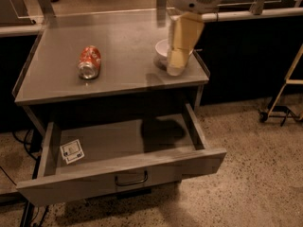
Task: Place coke can into top drawer
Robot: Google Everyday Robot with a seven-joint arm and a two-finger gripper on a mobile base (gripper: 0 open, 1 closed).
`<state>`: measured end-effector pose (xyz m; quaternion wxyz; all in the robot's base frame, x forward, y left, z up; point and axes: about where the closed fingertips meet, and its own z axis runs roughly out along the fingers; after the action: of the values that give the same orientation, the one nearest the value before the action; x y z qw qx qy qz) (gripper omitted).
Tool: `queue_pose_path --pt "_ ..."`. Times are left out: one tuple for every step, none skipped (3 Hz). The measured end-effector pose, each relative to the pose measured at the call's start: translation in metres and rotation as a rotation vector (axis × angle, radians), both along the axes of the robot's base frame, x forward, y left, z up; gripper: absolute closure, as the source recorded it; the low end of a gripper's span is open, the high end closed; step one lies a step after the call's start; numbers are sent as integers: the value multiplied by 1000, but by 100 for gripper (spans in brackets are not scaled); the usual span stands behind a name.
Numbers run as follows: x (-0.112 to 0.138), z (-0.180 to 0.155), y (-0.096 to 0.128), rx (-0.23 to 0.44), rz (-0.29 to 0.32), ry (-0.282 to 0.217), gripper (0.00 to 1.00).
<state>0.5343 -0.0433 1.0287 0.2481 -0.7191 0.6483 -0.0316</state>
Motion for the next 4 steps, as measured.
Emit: queue_pose_path --pt "28 -8 40 -42 98 57 0" --pt "27 -6 39 -32 90 40 0" --pt "31 -8 47 -19 98 50 0" --pt "54 -12 68 -39 104 71 0"
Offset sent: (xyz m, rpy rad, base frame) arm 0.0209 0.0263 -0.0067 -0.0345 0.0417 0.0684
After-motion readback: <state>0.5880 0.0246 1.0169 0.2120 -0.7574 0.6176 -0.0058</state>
